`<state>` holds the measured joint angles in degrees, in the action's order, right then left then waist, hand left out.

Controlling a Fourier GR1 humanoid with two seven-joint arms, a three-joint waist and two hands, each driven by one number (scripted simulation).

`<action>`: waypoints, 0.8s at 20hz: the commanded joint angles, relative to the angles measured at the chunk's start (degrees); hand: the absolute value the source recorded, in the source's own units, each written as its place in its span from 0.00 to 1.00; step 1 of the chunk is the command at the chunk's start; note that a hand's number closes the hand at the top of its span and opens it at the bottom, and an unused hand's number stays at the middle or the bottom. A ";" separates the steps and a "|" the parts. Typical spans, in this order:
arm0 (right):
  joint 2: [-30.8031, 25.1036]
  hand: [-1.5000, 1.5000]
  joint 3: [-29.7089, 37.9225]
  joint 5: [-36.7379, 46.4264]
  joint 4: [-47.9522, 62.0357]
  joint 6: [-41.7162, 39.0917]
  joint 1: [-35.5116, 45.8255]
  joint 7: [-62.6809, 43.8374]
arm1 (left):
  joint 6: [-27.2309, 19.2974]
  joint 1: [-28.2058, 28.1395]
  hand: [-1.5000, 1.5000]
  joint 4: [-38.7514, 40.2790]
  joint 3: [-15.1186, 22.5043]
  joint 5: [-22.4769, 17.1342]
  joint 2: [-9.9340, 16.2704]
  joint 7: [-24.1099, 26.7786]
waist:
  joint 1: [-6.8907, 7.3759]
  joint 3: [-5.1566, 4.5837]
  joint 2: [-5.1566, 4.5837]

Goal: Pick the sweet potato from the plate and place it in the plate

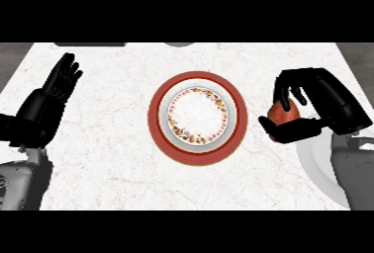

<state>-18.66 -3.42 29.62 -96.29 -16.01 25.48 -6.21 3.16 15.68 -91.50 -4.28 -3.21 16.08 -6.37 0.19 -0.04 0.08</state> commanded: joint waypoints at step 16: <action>18.58 1.00 -7.64 13.36 42.44 17.22 23.80 -1.39 | 1.08 1.56 0.50 -1.36 -0.88 0.54 -1.03 -2.02 | 1.07 0.04 -0.45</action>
<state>-1.24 -12.53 41.75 -65.89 -2.65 43.33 -10.93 4.54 16.33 -93.23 -5.36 -3.03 15.74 -8.09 1.01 -0.01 -0.20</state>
